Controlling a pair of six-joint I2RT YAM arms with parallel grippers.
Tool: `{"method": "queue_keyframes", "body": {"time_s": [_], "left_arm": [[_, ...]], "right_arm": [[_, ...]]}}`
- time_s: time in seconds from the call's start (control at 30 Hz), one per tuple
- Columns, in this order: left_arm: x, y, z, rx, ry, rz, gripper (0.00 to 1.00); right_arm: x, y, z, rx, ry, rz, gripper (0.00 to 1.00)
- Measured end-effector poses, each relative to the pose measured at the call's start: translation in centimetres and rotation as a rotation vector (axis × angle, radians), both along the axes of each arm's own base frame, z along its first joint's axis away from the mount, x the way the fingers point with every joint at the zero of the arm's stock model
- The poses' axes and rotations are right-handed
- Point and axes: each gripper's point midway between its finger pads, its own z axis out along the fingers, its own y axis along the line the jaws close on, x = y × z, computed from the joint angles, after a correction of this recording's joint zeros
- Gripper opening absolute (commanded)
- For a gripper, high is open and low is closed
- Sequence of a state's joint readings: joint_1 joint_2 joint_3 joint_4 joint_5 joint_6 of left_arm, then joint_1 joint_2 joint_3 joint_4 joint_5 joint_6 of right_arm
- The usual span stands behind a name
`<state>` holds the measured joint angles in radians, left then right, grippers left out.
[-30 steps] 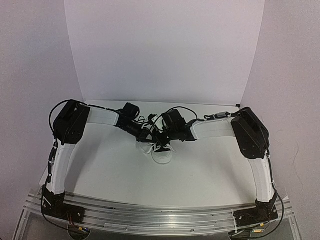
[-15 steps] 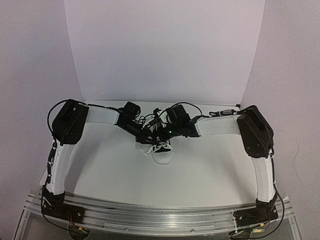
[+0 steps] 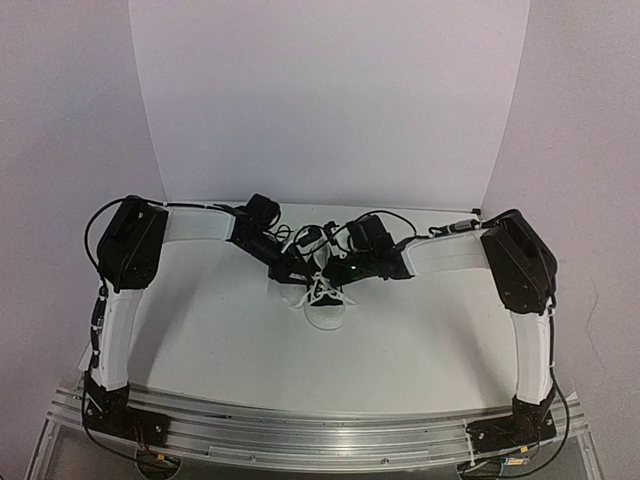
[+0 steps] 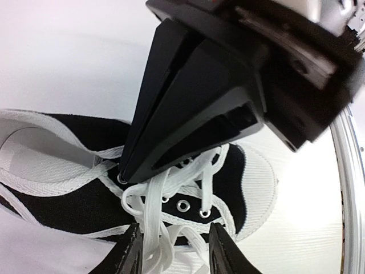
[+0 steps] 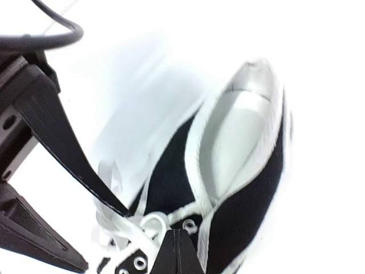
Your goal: Tie the shoes
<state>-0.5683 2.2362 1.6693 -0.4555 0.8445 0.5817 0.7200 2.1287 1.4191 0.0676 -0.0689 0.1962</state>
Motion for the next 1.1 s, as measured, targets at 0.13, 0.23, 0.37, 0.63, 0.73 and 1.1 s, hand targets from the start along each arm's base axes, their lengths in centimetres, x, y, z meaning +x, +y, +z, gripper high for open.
{"method": "queue_keyframes", "body": {"time_s": [0.13,0.23,0.37,0.63,0.73,1.1], "left_arm": [[-0.6,0.0,0.4,-0.005,0.016,-0.023,0.42],[-0.6,-0.2,1.0,-0.019,0.016,-0.033,0.42],[-0.4,-0.5,1.7,-0.033,0.018,-0.029,0.42],[1.1,-0.4,3.3,-0.057,0.076,0.047,0.45],[1.2,-0.4,3.4,-0.057,0.104,0.064,0.46],[4.2,1.8,2.0,0.027,0.181,0.273,0.53]], "right_arm": [[-0.5,-0.4,0.2,0.001,0.002,-0.001,0.0],[-1.0,-0.5,0.9,0.005,-0.009,0.008,0.0],[-1.1,-0.3,1.4,0.015,-0.022,0.011,0.0],[-0.7,-0.6,1.0,0.013,-0.01,-0.012,0.0],[-0.8,-0.5,0.9,0.011,-0.01,-0.008,0.0],[-2.0,-0.8,-0.4,-0.057,0.007,0.027,0.0]]}}
